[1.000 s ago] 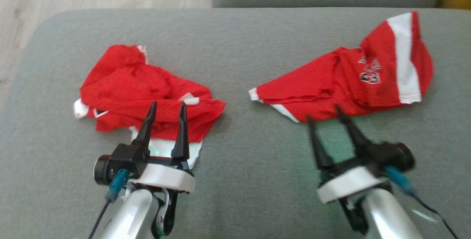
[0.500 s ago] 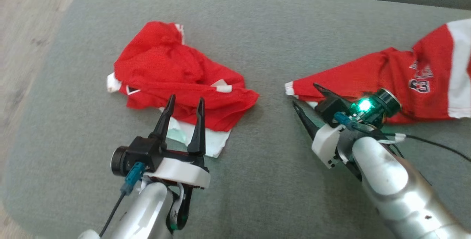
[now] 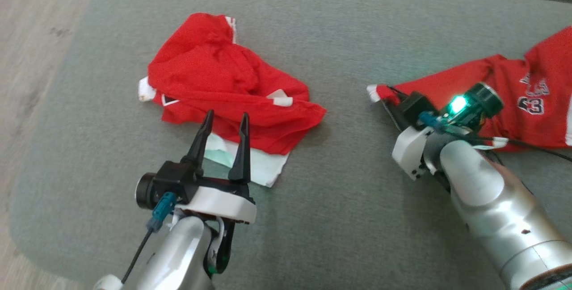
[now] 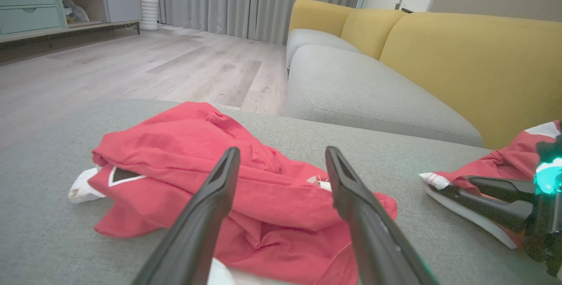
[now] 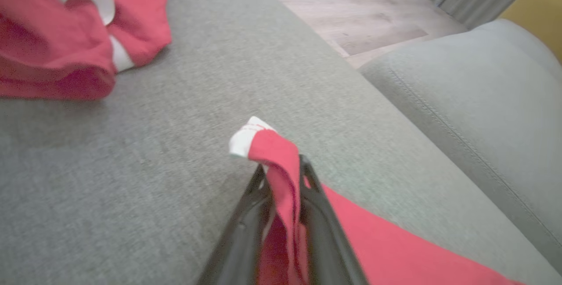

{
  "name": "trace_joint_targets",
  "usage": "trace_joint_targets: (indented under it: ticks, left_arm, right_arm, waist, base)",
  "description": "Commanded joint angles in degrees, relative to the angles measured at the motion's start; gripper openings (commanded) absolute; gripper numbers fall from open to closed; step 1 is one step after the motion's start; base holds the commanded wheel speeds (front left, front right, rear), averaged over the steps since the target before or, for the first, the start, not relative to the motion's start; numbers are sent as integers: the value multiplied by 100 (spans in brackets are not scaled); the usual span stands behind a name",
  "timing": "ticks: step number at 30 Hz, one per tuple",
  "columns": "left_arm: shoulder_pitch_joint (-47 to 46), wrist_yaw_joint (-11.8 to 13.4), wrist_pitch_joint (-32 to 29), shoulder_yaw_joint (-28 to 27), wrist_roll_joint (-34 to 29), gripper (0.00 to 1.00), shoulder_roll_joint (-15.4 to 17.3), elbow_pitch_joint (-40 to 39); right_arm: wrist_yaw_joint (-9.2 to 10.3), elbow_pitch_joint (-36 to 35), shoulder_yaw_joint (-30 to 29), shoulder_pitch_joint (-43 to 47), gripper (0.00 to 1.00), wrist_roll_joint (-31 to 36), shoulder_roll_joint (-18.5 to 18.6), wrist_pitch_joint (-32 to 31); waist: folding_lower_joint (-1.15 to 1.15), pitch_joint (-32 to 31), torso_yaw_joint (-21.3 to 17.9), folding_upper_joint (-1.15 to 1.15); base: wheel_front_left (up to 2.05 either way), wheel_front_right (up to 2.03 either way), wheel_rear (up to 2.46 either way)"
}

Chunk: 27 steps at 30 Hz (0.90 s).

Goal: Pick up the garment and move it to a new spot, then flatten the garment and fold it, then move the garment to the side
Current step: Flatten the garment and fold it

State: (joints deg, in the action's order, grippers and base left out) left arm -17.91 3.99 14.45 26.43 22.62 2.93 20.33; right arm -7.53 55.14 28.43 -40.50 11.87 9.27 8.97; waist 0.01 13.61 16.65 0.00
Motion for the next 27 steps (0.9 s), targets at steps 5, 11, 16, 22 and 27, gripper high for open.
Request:
trace_joint_targets:
  ticks: [5,11,16,22,27]
  left_arm:
    - [-173,-3,54,-350,-123,100,10,-149]
    - [-92,-47,54,-568,-213,100,62,-169]
    - [-17,-107,54,-682,-284,100,80,-194]
    - [25,-156,54,-717,-337,100,69,-186]
    - [-9,-190,54,-702,-361,100,50,-163]
  right_arm:
    - [4,-430,-890,-6,0,-64,-286,481]
    - [4,-1558,-2078,808,0,-194,-501,596]
    - [4,-2905,-3191,1916,0,-353,-589,601]
    - [4,-3489,-4039,2608,0,-362,-625,481]
    - [4,-3635,-4679,2803,0,-392,-635,313]
  waist:
    - [-1,-81,-406,0]
    - [-1,-350,-1099,0]
    - [-1,-577,-1786,0]
    - [-1,-627,-2267,0]
    - [-1,-609,-2401,0]
  base:
    - [0,0,0]
    - [0,0,0]
    - [0,0,0]
    - [0,0,0]
    - [0,0,0]
